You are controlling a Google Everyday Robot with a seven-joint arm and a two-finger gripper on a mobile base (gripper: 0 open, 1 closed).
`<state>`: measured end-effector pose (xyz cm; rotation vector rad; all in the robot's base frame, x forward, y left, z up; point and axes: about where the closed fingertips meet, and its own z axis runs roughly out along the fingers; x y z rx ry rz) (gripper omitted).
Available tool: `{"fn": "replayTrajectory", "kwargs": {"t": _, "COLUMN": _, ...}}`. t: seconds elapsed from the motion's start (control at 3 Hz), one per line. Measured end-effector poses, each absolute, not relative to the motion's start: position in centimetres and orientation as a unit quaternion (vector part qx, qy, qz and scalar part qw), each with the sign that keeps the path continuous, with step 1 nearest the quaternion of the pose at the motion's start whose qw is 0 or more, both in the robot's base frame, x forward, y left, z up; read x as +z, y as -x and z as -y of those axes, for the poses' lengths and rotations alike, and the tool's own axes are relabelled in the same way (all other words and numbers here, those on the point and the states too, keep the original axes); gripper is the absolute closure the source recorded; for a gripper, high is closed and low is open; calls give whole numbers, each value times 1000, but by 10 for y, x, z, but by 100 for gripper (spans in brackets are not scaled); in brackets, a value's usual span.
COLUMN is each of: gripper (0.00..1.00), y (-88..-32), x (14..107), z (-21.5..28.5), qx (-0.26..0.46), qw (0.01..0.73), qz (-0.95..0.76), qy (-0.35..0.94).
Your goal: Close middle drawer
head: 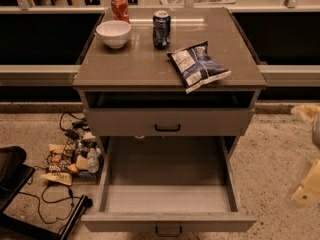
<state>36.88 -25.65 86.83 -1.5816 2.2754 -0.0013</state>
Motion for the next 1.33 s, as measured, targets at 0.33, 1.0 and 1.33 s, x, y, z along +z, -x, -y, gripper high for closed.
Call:
{"fn": "replayTrajectory", "kwargs": {"t": 0.33, "gripper": 19, "y": -351, "x": 798, "z": 270, "qx": 7, "qw": 165, "qz": -817, "qy": 552}}
{"fn": "replayTrajectory", "kwargs": {"t": 1.0, "gripper": 66, "y": -319, "x": 675, "z": 275, "qx": 26, "qw": 136, "qz": -833, "qy": 535}}
{"fn": "replayTrajectory", "kwargs": {"t": 1.33, "gripper": 89, "y": -303, "x": 634, "z": 271, "qx": 41, "qw": 130, "qz": -847, "qy": 514}}
